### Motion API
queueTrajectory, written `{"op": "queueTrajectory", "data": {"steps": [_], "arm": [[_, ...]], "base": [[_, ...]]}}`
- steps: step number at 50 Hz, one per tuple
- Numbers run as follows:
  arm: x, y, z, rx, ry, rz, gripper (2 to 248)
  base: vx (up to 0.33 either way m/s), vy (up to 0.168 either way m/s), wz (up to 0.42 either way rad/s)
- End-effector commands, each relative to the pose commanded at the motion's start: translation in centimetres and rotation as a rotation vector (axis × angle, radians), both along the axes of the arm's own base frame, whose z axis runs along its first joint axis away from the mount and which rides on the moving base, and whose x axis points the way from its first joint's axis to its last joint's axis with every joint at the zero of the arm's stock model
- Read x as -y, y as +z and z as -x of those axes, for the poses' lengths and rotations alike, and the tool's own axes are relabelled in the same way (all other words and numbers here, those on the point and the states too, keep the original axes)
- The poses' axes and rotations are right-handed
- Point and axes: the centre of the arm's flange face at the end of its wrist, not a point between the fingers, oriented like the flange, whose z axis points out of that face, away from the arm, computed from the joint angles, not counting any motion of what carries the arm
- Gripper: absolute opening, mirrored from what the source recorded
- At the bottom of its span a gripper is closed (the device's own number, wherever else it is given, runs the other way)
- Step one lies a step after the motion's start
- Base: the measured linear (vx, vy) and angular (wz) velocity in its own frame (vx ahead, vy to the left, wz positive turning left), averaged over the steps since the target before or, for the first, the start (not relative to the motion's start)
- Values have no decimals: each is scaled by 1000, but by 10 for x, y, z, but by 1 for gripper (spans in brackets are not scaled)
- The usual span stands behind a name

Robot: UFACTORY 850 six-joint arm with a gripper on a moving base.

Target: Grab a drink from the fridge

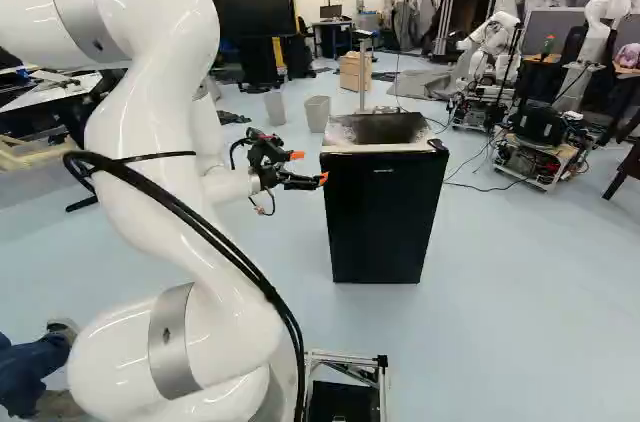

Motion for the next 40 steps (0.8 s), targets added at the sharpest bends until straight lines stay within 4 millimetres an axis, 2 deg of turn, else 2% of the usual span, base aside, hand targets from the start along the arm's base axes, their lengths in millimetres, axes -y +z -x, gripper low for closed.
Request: {"op": "queueTrajectory", "data": {"steps": [16, 40], "arm": [[-10, -3, -11, 15, -78, -23, 247], [-12, -5, -35, 40, -142, -47, 247]], "base": [[0, 0, 0], [0, 0, 0]]}}
